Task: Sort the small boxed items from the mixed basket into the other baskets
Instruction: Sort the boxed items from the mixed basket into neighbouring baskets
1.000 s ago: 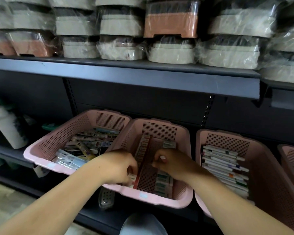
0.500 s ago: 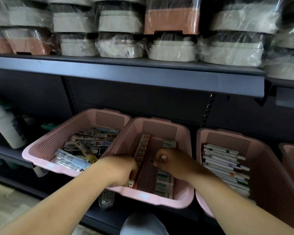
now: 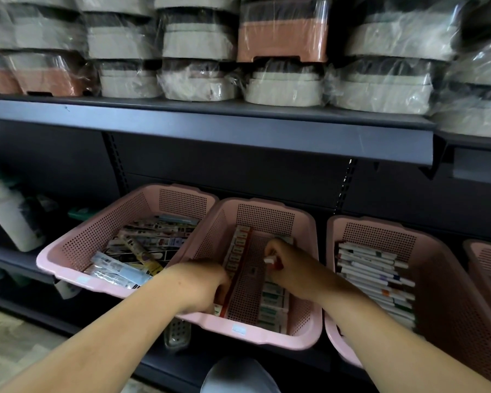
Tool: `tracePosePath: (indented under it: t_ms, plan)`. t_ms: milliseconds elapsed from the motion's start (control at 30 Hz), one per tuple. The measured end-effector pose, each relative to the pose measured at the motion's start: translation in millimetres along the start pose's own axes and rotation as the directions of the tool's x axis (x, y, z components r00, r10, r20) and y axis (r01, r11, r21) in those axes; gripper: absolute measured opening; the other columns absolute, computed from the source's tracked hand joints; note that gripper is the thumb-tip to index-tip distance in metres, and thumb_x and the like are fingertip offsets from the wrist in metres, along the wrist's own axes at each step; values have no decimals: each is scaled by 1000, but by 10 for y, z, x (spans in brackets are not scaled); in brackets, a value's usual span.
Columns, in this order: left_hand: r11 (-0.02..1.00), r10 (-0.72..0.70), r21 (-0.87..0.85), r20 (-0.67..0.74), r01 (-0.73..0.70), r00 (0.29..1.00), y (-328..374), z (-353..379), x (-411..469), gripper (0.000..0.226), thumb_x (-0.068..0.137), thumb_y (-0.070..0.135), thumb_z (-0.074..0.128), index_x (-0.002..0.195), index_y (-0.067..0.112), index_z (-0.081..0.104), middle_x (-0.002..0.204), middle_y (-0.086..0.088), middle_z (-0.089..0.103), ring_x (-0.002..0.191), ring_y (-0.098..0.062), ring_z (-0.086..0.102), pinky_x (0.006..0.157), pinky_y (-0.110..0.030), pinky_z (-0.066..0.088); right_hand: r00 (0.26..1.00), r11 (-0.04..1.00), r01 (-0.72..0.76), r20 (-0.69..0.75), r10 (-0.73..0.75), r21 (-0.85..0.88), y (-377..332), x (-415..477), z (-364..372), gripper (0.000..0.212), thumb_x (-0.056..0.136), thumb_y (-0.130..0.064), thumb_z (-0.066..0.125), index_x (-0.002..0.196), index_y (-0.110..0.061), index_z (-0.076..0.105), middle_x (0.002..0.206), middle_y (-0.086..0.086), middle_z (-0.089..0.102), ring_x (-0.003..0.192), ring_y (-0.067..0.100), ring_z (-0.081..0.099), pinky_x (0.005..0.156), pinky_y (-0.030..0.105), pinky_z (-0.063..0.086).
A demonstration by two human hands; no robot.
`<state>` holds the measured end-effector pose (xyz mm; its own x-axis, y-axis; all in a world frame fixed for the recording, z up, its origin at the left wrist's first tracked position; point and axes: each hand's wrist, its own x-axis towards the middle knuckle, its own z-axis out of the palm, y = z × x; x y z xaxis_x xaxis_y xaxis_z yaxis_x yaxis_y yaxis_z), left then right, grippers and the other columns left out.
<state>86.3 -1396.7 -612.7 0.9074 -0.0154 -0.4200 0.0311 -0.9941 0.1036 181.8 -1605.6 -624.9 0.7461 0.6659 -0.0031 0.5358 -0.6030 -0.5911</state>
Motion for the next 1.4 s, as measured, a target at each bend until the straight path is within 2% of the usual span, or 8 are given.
tracePosePath:
  t_ms: [167, 367, 533, 633, 933, 1133, 1333, 1400]
  plan:
    - [967, 2, -246, -251, -66, 968, 95, -167, -33, 35, 87, 44, 78, 119, 43, 63, 108, 20, 65, 99, -7, 63, 87, -28, 55, 999, 982, 20, -34, -14, 186, -5, 30, -90, 14, 91, -23, 69, 97, -31, 60, 85, -5, 65, 78, 13, 65, 72, 37, 56]
    - [916, 112, -257, -572, -308, 812, 327, -249, -21, 42, 88, 42, 76, 125, 50, 58, 114, 22, 68, 104, 0, 62, 91, -26, 52, 999, 952, 40, -15, -37, 304, -123, -24, -239, 11, 87, -17, 74, 89, -23, 66, 71, -4, 65, 63, 6, 61, 60, 20, 46]
    - [859, 11, -430, -528, -278, 849, 438, -236, 86, 9, 93, 40, 73, 98, 42, 66, 94, 16, 69, 89, -3, 65, 86, -32, 56, 970, 986, 126, -223, -99, 108, -118, -65, -198, 33, 79, -17, 77, 71, -32, 49, 72, -14, 55, 67, -5, 49, 58, 14, 36]
    - [753, -5, -581, -474, -309, 880, 429, -193, 153, 15, 90, 50, 77, 92, 38, 68, 91, 12, 73, 88, -9, 69, 87, -35, 57, 965, 988, 143, -232, -126, 59, -116, -97, -171, 30, 79, -9, 71, 71, -29, 48, 74, -12, 55, 69, -7, 51, 60, 13, 38]
    - [736, -25, -593, -506, -327, 862, 289, -111, 158, 15, 89, 35, 81, 95, 33, 68, 93, 14, 73, 92, 2, 68, 88, -27, 55, 977, 973, 158, -172, -130, 165, -59, -109, -187, 29, 79, -17, 79, 78, -32, 54, 74, -24, 60, 70, -8, 54, 61, 11, 38]
    - [872, 11, -423, -484, -246, 875, 251, -116, 197, 25, 89, 31, 81, 112, 34, 71, 105, 18, 72, 96, 6, 64, 79, -5, 47, 979, 989, 141, -155, -132, 49, -66, -50, -104, 29, 75, -25, 81, 81, -29, 53, 79, -13, 58, 74, -1, 54, 68, 25, 43]
    - [942, 61, -247, -536, -226, 842, -62, -82, 549, 31, 90, 41, 78, 120, 45, 72, 127, 22, 67, 125, 3, 53, 108, -22, 44, 971, 990, 123, -196, -134, -70, 106, -15, -174, 21, 83, -29, 75, 86, -26, 54, 85, -10, 59, 81, 8, 58, 72, 31, 48]
    - [938, 66, -249, -554, -240, 830, -151, -171, 703, 21, 90, 38, 80, 111, 38, 79, 116, 18, 73, 110, 2, 62, 95, -14, 47, 979, 986, 85, -170, -109, -140, 192, -16, -206, 15, 87, -27, 71, 88, -20, 57, 88, -5, 60, 81, 13, 58, 74, 32, 48]
